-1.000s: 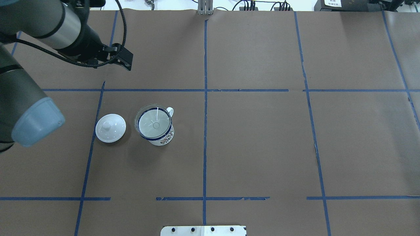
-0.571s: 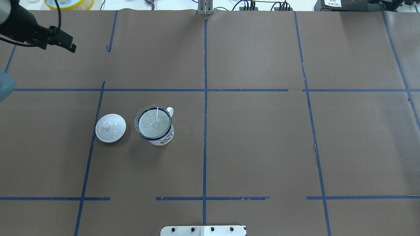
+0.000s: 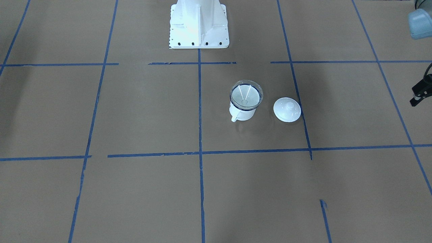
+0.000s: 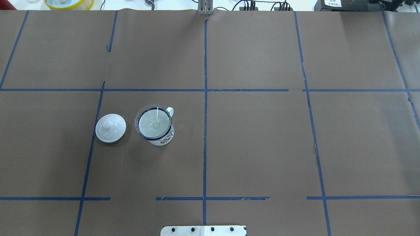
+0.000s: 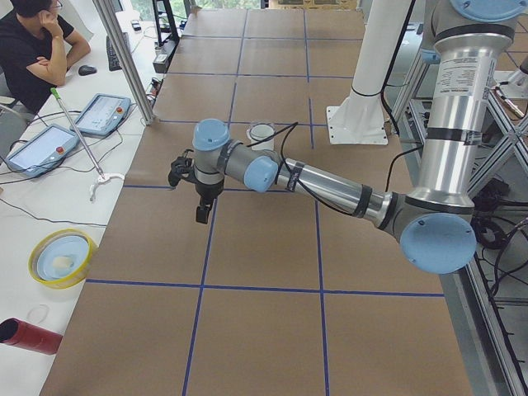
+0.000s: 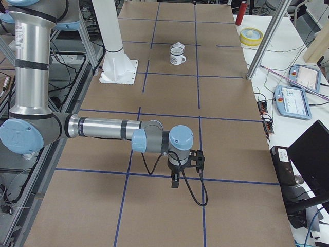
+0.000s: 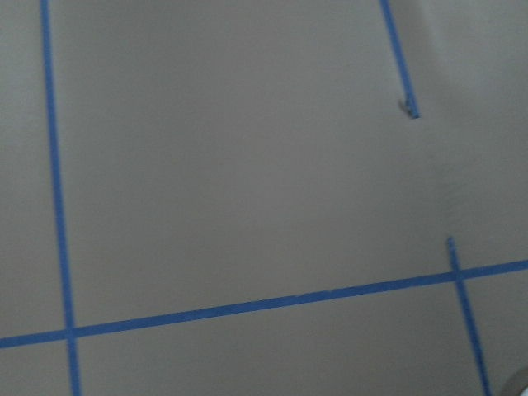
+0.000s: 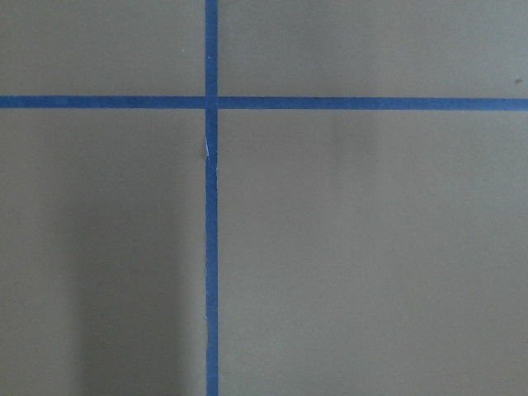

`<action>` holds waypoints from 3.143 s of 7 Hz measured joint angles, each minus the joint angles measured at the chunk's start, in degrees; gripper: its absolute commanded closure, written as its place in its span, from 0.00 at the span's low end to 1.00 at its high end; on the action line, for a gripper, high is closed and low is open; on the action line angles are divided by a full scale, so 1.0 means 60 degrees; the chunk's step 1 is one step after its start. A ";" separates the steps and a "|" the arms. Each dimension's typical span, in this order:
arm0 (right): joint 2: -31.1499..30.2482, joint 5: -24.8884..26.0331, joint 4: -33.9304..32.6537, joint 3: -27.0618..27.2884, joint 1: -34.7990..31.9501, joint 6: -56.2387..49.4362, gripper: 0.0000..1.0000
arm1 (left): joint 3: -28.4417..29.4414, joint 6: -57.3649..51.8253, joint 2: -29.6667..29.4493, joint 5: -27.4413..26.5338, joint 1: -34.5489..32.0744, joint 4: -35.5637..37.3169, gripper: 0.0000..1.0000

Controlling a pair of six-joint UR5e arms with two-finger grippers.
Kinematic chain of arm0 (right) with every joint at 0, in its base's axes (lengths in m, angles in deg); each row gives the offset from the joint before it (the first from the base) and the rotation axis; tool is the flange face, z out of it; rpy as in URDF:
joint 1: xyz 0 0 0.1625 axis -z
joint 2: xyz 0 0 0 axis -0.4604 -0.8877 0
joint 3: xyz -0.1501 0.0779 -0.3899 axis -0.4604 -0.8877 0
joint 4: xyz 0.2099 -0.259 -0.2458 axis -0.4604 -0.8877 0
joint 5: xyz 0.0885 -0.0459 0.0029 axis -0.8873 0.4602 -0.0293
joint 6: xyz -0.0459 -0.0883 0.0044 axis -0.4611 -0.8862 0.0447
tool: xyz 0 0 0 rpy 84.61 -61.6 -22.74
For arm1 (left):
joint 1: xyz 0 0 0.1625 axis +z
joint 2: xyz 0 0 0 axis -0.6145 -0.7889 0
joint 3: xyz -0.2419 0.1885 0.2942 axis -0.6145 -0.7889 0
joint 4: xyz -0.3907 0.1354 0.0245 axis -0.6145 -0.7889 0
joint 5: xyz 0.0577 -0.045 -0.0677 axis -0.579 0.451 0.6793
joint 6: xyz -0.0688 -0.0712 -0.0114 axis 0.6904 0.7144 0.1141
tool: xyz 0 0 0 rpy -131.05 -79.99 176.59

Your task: Place funnel on cup

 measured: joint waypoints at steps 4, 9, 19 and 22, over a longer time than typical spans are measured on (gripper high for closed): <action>0.0000 0.0000 0.0000 -0.0005 0.0000 0.0000 0.00 | 0.1744 -0.2442 0.0649 0.0081 -0.1240 0.0113 0.00; 0.0000 0.0000 0.0000 0.0001 0.0000 0.0000 0.00 | 0.1455 -0.2564 0.0656 0.0789 -0.1578 0.1603 0.00; 0.0000 0.0000 0.0000 -0.0002 0.0000 0.0000 0.00 | 0.1260 -0.2526 0.0685 0.0710 -0.1636 0.1649 0.00; 0.0004 0.0000 0.0000 0.0001 0.0000 0.0000 0.00 | 0.1290 -0.2522 0.0685 0.0710 -0.1628 0.1649 0.00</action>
